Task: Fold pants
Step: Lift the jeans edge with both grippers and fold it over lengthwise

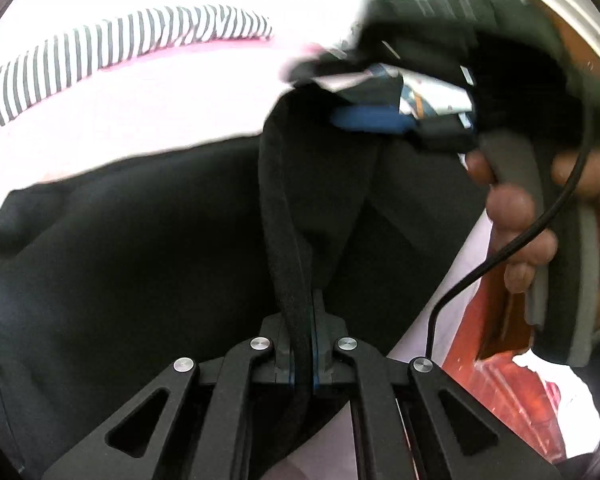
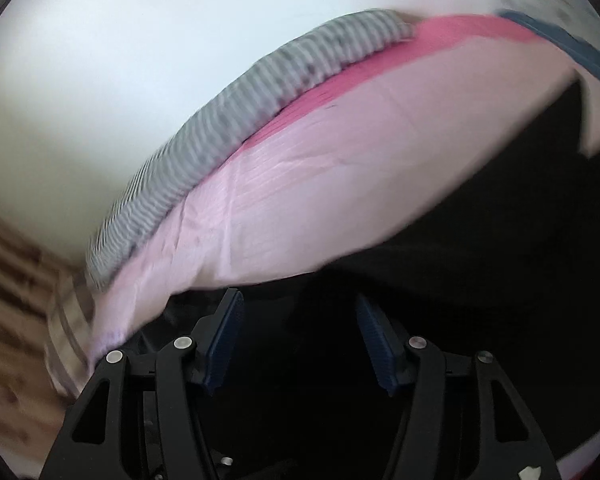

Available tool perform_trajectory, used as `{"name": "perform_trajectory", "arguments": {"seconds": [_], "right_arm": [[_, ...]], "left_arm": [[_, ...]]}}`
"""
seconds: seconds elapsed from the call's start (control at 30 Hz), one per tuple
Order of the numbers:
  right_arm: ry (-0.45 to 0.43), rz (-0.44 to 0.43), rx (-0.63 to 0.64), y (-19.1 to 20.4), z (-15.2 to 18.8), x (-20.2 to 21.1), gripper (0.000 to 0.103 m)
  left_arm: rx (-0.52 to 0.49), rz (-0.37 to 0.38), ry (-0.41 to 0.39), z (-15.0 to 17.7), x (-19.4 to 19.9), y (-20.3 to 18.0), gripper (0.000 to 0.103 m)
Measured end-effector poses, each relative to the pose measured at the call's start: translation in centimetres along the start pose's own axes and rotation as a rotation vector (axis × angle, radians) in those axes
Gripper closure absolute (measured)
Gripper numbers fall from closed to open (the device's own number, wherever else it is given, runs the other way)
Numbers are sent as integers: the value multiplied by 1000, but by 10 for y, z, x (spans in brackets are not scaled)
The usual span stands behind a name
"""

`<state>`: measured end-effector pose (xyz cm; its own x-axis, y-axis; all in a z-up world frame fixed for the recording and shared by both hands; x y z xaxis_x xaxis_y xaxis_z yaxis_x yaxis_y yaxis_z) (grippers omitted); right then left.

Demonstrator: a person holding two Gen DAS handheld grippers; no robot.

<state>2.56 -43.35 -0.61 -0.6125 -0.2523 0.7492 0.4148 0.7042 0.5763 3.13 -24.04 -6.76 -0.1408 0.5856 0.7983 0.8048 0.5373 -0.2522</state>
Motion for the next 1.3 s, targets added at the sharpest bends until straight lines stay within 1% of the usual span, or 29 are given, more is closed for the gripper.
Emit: {"name": "perform_trajectory", "arguments": {"seconds": [0.07,0.13,0.23,0.3,0.37,0.4,0.43,0.47,0.53,0.63,0.67,0.7,0.73,0.77,0.8,0.87,0.93,1.07,1.17,1.3], "right_arm": [[-47,32,-38,-15,-3,11,46],[-94,74,-91,-36,-7,23,46],[-123,88,-166,-63,-10,36,46],[-141,55,-210,-75,-8,45,47],[-136,27,-273,-88,-4,48,48],[-131,5,-309,-95,-3,49,51],[-122,-34,-357,-102,-2,47,58],[-113,-65,-404,-109,0,46,62],[-124,-116,-504,-122,1,43,63],[-143,-136,-611,-137,-2,37,63],[-142,-161,-652,-142,-5,31,65],[-136,-159,-669,-145,-7,28,67],[-137,-152,-685,-147,-11,24,72],[-134,-160,-687,-148,-15,20,76],[-121,-165,-684,-147,-19,15,78],[-112,-144,-703,-146,-24,11,95],[-109,-146,-696,-144,-29,12,97],[-172,-97,-615,-134,-42,34,98],[-264,-33,-539,-128,-56,67,99],[-388,71,-455,-131,-52,123,99]], "left_arm": [[-13,-15,-14,-7,3,0,98],[-17,-25,-8,-9,0,1,98],[8,-14,3,-8,-3,6,98],[6,-17,3,-7,-5,6,98],[-2,-25,-7,-8,-5,5,98],[-9,-25,-7,-7,-6,4,98],[-14,-27,-7,-7,-6,4,98],[-15,-29,-6,-8,-7,4,98],[-10,-28,-1,-11,-9,2,98],[-11,-29,-3,-10,-7,2,98],[-15,-33,-2,-10,-7,2,98],[-19,-35,-2,-9,-6,0,98],[-21,-37,-2,-9,-5,0,98],[-22,-39,-2,-9,-5,0,98],[-23,-37,0,-9,-6,-2,98],[-30,-42,1,-9,-6,-3,98],[-33,-38,1,-9,-6,-4,98],[-38,-33,5,-9,-6,-6,98],[-68,-39,8,-9,-5,-12,98],[-125,-29,1,-6,-2,-24,98]]}}
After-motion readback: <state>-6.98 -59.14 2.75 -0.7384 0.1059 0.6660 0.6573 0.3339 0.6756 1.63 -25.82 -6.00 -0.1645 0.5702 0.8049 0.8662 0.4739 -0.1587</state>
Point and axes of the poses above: each gripper's, at about its wrist camera, not at the fingertips, and x roughly against the way its jaws point, y to its left, z to its underside, the point moved 1 cm from there along -x, roughly the way its jaws point, and after that the axes turned 6 degrees about -x, right-handed, at the moved point
